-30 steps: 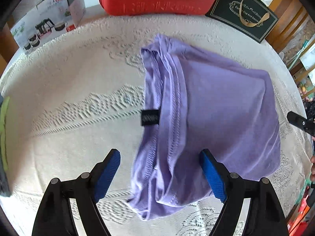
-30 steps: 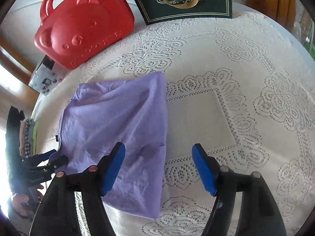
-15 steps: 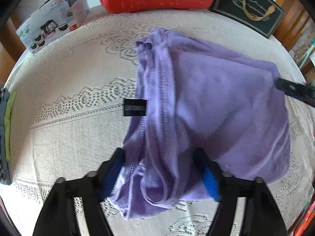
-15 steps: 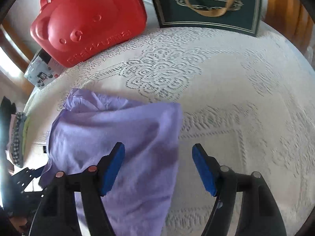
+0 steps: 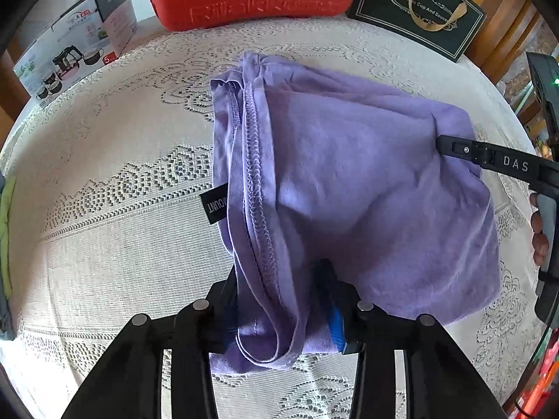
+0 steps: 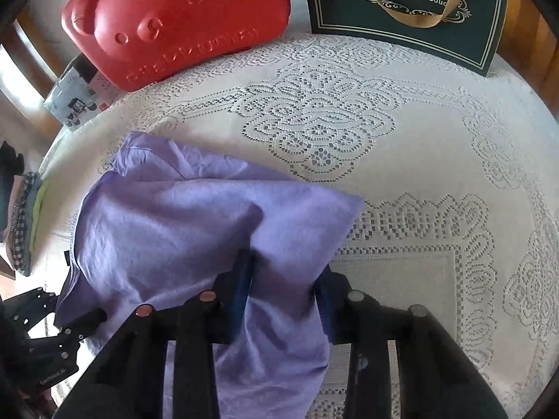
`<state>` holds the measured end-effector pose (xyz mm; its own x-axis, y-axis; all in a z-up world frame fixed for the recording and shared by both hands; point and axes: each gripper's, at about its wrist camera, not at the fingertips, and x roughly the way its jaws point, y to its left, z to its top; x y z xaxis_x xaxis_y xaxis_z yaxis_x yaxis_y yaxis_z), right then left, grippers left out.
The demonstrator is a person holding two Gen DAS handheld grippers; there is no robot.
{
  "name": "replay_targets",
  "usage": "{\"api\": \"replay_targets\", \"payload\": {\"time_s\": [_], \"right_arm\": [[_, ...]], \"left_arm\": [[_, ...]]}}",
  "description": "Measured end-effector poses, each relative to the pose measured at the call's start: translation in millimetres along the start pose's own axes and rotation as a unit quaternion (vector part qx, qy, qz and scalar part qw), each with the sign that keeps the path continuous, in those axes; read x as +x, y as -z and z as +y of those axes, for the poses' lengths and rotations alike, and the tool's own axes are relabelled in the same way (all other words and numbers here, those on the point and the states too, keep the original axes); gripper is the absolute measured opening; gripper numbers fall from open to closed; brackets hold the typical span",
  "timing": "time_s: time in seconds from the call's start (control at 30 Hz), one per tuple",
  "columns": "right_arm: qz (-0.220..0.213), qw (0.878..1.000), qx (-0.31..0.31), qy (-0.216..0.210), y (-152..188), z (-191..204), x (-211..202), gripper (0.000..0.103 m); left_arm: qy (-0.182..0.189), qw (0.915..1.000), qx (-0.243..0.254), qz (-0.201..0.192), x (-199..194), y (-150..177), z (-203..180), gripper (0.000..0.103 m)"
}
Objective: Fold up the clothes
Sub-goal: 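Grasp the folded shirt edge with the left tool while the right tool grasps it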
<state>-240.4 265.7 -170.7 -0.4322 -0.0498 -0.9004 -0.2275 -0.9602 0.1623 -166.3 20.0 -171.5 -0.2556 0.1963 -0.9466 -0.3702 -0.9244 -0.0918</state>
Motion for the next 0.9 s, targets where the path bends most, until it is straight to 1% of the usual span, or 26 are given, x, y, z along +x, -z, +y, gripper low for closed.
{"api": "replay_targets", "payload": {"time_s": [0.13, 0.2, 0.23, 0.27, 0.3, 0.33, 0.4, 0.47, 0.5, 0.57, 0.73, 0.83, 0.9], "right_arm": [[0.002, 1.000, 0.003, 0.009, -0.7, 3.3, 0.3, 0.034], [0.010, 1.000, 0.000, 0.015, -1.9, 3.8, 0.4, 0.031], [0.013, 1.000, -0.001, 0.019, -2.4, 4.0, 0.4, 0.027], [0.015, 1.000, -0.001, 0.020, -2.3, 3.7, 0.2, 0.025], [0.016, 1.000, 0.000, 0.016, -1.2, 3.5, -0.4, 0.020], [0.014, 1.000, 0.002, 0.012, 0.4, 2.9, -1.1, 0.019], [0.008, 1.000, -0.008, 0.014, 1.9, 4.0, -0.8, 0.018], [0.011, 1.000, -0.013, 0.015, 0.5, 5.2, -1.2, 0.015], [0.007, 1.000, -0.017, 0.013, 0.4, 6.9, -5.2, 0.013], [-0.002, 1.000, -0.025, 0.009, 0.3, 10.5, -13.5, 0.013], [-0.049, 0.998, -0.043, -0.013, -1.3, 19.7, -57.9, 0.013], [-0.082, 0.995, -0.062, -0.018, -4.0, 30.4, -86.0, 0.013], [-0.097, 0.992, -0.071, -0.028, -9.3, 36.5, -103.5, 0.013]], "left_arm": [[-0.007, 0.9999, -0.008, -0.007, 3.2, -0.9, -0.3, 0.041], [-0.011, 0.9998, -0.012, -0.011, 3.2, -0.1, -1.7, 0.041], [-0.012, 0.9997, -0.015, -0.012, 3.0, 0.6, -2.0, 0.038], [-0.009, 0.9997, -0.017, -0.014, 2.7, 1.4, -2.3, 0.032], [-0.006, 0.9997, -0.019, -0.015, 2.5, 2.0, -3.2, 0.029], [-0.002, 0.9997, -0.021, -0.016, 2.3, 2.6, -4.0, 0.025], [0.005, 0.9995, -0.024, -0.019, 1.9, 3.0, -5.0, 0.024], [0.012, 0.9993, -0.029, -0.019, 1.0, 1.1, -3.4, 0.018], [0.014, 0.9992, -0.032, -0.021, -3.5, 0.8, -2.3, 0.018], [0.017, 0.9988, -0.032, -0.034, -19.1, -1.0, -0.5, 0.017], [0.024, 0.9970, -0.030, -0.067, -58.1, -5.4, 3.9, 0.017], [0.029, 0.9954, -0.029, -0.087, -81.5, -8.0, 6.5, 0.017], [0.032, 0.9941, -0.029, -0.100, -97.1, -9.7, 8.2, 0.017]]}}
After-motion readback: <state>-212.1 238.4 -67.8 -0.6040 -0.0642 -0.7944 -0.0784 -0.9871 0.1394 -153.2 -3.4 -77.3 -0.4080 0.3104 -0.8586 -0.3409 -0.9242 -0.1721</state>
